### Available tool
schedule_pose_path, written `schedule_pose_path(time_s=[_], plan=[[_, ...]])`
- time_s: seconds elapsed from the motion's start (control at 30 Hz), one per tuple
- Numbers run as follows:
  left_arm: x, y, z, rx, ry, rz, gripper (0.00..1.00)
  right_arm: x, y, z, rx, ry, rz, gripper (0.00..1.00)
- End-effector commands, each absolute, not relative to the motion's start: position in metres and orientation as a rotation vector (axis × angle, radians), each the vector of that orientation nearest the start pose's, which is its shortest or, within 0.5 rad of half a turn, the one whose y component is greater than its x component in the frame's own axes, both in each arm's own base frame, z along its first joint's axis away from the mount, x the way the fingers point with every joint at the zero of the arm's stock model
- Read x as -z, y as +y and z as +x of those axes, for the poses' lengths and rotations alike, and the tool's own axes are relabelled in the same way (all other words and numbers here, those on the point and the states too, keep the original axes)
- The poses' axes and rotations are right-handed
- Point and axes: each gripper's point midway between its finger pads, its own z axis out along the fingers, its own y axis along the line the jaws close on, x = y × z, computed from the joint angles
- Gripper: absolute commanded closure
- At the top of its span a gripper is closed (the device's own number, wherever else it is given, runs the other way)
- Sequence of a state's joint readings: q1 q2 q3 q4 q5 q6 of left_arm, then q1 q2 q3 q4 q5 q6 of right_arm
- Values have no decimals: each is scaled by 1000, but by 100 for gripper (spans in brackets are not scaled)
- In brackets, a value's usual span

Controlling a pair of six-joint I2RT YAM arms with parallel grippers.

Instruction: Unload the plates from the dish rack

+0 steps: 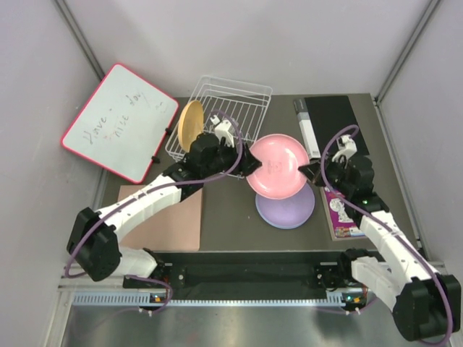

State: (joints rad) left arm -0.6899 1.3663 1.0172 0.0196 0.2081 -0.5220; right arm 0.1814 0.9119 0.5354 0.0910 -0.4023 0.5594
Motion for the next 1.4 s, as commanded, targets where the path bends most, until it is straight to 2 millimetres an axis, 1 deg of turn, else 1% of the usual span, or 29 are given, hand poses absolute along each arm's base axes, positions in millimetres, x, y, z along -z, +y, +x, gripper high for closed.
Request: schedule_pose_path(time_s=[0.0,0.07,0.1,0.17,0.2,0.27,0.3,0.33,0.37,0.47,0.53,0.57,0.63,0.67,0.73,0.77,0.8,0.9,0.97,1.0,1.03,1.1,1.13,1.17,1.2,1.23,1.27,1.33,1.37], plan=[[-259,-284,323,727,1898,253,22,-175,108,287,-645,1993,222,100],[-261,-264,332,597,1871,229,15,-161,96,280,-572,2048,251,100],[-268,-244,341,468,1830,201,14,-156,94,277,-558,2070,260,100],[-270,-224,347,345,1799,174,11,-145,92,271,-536,2115,276,100],[-276,-206,352,242,1771,151,11,-138,90,267,-528,2145,284,100],[-283,-189,357,147,1729,110,9,-127,89,262,-516,2168,295,100],[-287,-175,360,58,1708,86,8,-125,88,262,-518,2164,321,100],[-291,-170,363,27,1684,68,6,-123,87,262,-516,2157,335,100],[-291,-166,365,-4,1674,57,5,-116,88,259,-527,2163,340,100],[-291,-153,375,-94,1662,55,4,-108,91,262,-541,2175,343,100],[-285,-146,385,-137,1672,45,4,-103,91,264,-529,2200,341,100],[-284,-142,388,-150,1674,36,4,-96,93,263,-536,2231,332,100],[-276,-132,398,-185,1686,12,4,-95,100,266,-571,2229,320,100],[-275,-125,403,-187,1686,-9,4,-91,103,265,-584,2243,310,99],[-270,-119,411,-190,1693,-21,4,-91,104,266,-579,2244,309,88],[-269,-112,416,-190,1695,-36,4,-91,104,267,-576,2243,302,83],[-265,-109,420,-199,1702,-43,4,-93,104,267,-573,2239,297,73],[-257,-102,432,-205,1716,-52,4,-96,102,269,-554,2237,283,58],[-255,-93,439,-235,1713,-61,6,-108,97,274,-512,2222,278,54],[-254,-89,444,-249,1700,-81,6,-107,94,270,-475,2244,260,52],[-252,-86,448,-246,1700,-83,6,-124,91,275,-453,2209,258,52],[-245,-75,458,-270,1705,-102,6,-134,77,275,-354,2192,266,47],[-252,-73,463,-267,1682,-111,6,-150,75,277,-346,2148,259,45],[-247,-69,469,-298,1691,-105,6,-156,69,279,-316,2131,267,42],[-248,-66,473,-310,1682,-109,7,-162,67,278,-300,2121,255,37],[-253,-67,478,-305,1660,-107,7,-173,67,281,-301,2093,251,36],[-244,-65,485,-323,1672,-92,9,-176,68,282,-305,2089,246,35],[-244,-67,495,-316,1661,-79,14,-180,71,286,-320,2083,237,34],[-232,-65,501,-330,1678,-71,17,-181,74,287,-337,2084,233,34]])
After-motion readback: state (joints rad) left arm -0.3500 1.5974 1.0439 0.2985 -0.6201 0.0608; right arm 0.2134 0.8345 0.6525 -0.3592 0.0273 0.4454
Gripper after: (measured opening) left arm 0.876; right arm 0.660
